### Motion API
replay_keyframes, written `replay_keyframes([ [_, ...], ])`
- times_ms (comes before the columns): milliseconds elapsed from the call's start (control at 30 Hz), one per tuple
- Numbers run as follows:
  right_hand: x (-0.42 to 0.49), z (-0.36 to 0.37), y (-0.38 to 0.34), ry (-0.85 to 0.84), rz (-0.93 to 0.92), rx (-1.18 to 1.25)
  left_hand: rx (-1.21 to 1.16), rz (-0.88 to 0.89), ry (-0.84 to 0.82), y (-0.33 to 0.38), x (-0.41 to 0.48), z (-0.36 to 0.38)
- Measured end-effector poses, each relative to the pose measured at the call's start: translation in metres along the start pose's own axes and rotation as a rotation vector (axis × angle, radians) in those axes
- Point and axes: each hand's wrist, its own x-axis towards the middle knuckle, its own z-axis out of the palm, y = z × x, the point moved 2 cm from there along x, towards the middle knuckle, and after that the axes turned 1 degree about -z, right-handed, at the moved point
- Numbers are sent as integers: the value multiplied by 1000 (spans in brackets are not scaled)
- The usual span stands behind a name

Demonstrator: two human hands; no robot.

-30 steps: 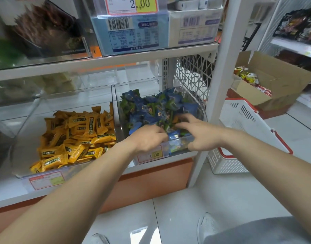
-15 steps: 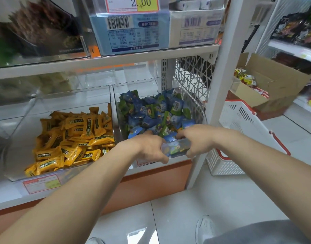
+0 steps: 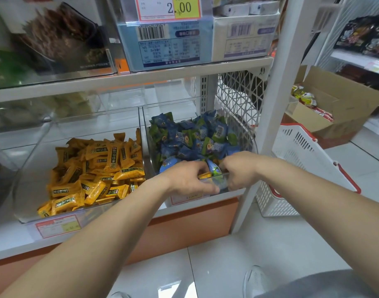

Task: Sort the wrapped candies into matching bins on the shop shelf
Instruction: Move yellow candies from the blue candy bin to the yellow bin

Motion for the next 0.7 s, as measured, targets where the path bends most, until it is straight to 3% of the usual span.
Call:
replay_keyframes([
  [200, -13, -8, 5, 135, -73, 312, -147, 36, 171, 0, -11, -13],
  [400, -21, -13, 12, 210, -59, 509, -257, -38, 297, 1, -21, -25],
  [567, -26, -10, 2, 52, -139, 860, -174, -153, 378, -1, -24, -23],
  [633, -27, -13, 1, 58, -173, 860, -108, -153, 394, 0, -25, -23],
  [700, -31, -19, 0, 140, -146, 621, -78, -135, 386, 0, -27, -21],
])
